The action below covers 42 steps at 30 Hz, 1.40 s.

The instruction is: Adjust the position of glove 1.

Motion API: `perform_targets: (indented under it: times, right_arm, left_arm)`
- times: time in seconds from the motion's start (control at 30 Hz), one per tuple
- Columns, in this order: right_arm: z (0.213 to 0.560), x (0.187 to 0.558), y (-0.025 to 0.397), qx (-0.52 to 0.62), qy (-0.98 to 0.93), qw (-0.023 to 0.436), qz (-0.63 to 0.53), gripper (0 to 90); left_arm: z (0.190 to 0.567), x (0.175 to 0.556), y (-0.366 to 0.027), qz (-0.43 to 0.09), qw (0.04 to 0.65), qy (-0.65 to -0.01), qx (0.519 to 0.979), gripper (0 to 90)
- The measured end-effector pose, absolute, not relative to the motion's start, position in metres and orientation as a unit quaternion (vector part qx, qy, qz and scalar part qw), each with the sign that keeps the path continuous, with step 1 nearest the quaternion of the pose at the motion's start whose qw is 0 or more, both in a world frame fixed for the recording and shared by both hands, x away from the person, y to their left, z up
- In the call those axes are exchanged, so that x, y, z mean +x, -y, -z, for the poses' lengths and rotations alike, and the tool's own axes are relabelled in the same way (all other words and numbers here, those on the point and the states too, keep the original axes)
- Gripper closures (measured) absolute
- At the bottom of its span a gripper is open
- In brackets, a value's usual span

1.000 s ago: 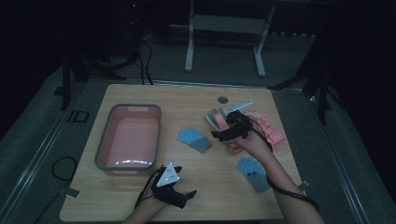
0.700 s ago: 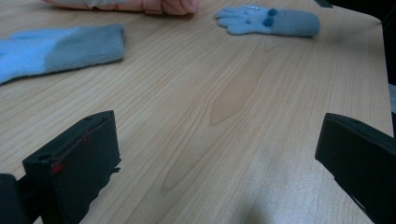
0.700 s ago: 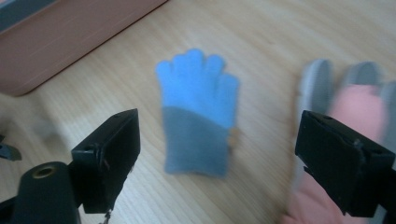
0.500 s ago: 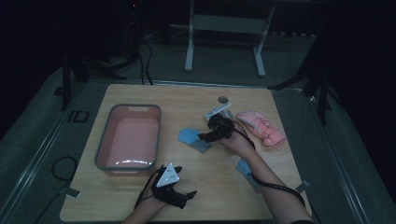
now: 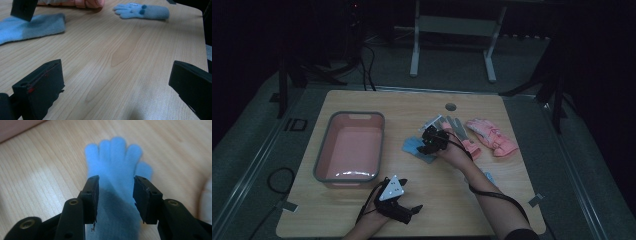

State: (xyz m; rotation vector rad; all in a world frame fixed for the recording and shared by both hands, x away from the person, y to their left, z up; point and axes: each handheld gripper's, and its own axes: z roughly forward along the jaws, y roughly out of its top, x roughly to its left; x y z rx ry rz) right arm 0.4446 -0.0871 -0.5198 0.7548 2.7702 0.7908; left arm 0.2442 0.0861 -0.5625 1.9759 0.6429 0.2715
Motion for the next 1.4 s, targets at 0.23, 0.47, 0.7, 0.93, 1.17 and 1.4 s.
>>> perform_targets:
  times: [0.23, 0.47, 0.7, 0.93, 1.17, 1.4]
  right_arm:
    - [0.534, 0.448, 0.089, 0.268, -0.927, 0.06, -0.257, 63.9]
    - [0.537, 0.443, 0.087, 0.281, -0.917, 0.083, -0.271, 81.7]
    - [0.519, 0.423, 0.098, 0.365, -0.869, 0.103, -0.317, 87.8]
    - [0.485, 0.379, 0.124, 0.437, -0.822, 0.125, -0.342, 87.8]
    - [0.482, 0.338, 0.155, 0.497, -0.786, 0.132, -0.345, 87.8]
    - [0.502, 0.314, 0.158, 0.539, -0.763, 0.146, -0.325, 87.9]
  left_arm:
    - [0.562, 0.244, -0.087, -0.113, 0.5, -0.266, 0.816, 0.0]
    - [0.562, 0.245, -0.087, -0.111, 0.5, -0.267, 0.817, 0.0]
    - [0.562, 0.245, -0.088, -0.11, 0.503, -0.271, 0.813, 0.0]
    - [0.562, 0.245, -0.089, -0.108, 0.507, -0.269, 0.812, 0.0]
    - [0.562, 0.245, -0.087, -0.112, 0.503, -0.266, 0.815, 0.0]
    - [0.562, 0.244, -0.087, -0.11, 0.505, -0.263, 0.815, 0.0]
